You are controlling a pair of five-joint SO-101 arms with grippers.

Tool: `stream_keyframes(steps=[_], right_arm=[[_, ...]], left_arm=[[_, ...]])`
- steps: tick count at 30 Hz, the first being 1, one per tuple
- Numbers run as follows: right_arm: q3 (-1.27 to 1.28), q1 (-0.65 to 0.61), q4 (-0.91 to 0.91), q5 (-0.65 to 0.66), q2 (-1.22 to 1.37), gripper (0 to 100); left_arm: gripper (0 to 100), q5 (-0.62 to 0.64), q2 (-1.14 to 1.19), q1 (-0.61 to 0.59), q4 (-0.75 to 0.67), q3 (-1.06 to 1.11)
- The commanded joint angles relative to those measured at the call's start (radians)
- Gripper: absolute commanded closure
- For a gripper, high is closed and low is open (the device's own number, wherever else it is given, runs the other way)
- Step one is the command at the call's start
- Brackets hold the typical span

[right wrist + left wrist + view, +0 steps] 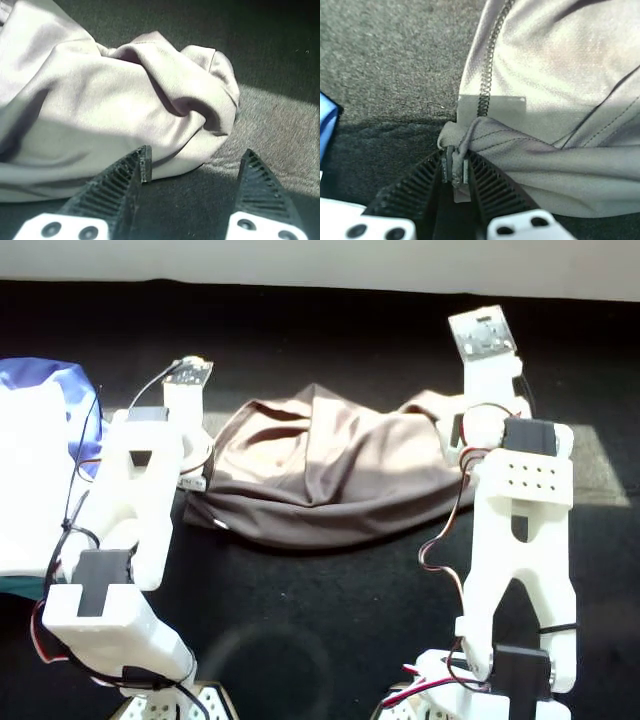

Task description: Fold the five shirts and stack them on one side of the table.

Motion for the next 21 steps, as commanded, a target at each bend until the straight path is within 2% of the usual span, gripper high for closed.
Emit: stream_keyframes(steps=[1,7,10,15,18,21], right_arm=[[-0.015,-0.002,0.059,-0.003,-0.067,72.1],[0.059,-0.042,0.134,-0.011,-0.288,72.1],[0.196,-0.090,0.139,-0.011,-0.440,72.1],[0.498,-0.163,0.030,-0.009,-0.590,72.1],[0.679,-0.277,-0.039,-0.003,-0.605,72.1],[0.829,-0.392,-0.189,-0.006,-0.604,72.1]], left_arm=[[99,0.006,-0.016,0.008,0.074,-0.062],[99,0.011,-0.018,0.007,0.325,-0.280],[99,0.069,-0.018,0.005,0.463,-0.418],[99,0.092,-0.018,-0.035,0.629,-0.664],[99,0.092,-0.015,-0.059,0.663,-0.783],[99,0.094,-0.015,-0.056,0.675,-0.809]])
